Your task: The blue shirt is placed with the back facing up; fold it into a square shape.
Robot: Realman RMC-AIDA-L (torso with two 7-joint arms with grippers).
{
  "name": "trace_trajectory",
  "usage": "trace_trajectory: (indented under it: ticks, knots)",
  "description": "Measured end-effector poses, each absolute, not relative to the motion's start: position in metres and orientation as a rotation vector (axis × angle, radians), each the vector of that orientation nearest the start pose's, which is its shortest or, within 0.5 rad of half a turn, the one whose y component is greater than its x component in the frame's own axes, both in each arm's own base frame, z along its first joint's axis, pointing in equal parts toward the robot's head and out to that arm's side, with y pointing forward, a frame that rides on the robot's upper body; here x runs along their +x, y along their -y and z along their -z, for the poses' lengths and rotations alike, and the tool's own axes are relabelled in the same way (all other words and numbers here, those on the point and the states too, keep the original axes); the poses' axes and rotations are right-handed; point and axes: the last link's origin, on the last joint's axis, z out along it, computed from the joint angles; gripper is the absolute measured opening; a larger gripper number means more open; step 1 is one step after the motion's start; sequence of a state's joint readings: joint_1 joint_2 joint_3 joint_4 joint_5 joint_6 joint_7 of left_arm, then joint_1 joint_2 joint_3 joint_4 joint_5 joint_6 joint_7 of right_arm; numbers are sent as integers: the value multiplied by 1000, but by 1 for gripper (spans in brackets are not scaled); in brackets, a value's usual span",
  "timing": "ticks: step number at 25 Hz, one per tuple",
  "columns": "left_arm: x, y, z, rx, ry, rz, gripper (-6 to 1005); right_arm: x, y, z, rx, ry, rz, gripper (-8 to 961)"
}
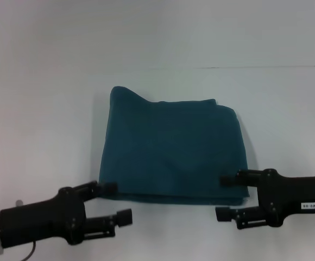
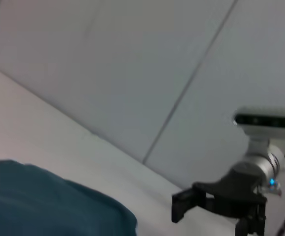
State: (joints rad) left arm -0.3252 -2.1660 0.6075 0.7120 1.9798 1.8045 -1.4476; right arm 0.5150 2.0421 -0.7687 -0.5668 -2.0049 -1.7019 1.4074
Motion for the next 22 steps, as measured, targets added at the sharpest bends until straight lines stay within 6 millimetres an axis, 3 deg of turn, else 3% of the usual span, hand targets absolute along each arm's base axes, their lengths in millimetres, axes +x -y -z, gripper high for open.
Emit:
trace_trajectory:
  ticks: [9,22]
  knots:
    - [-273,-250,17,-2801,853,959,876,263,-287,10,-3037,-701,-727,915]
    - [-272,-252,17,-2806,845,954,876,269,-285,10,-3017,-726,-719,915]
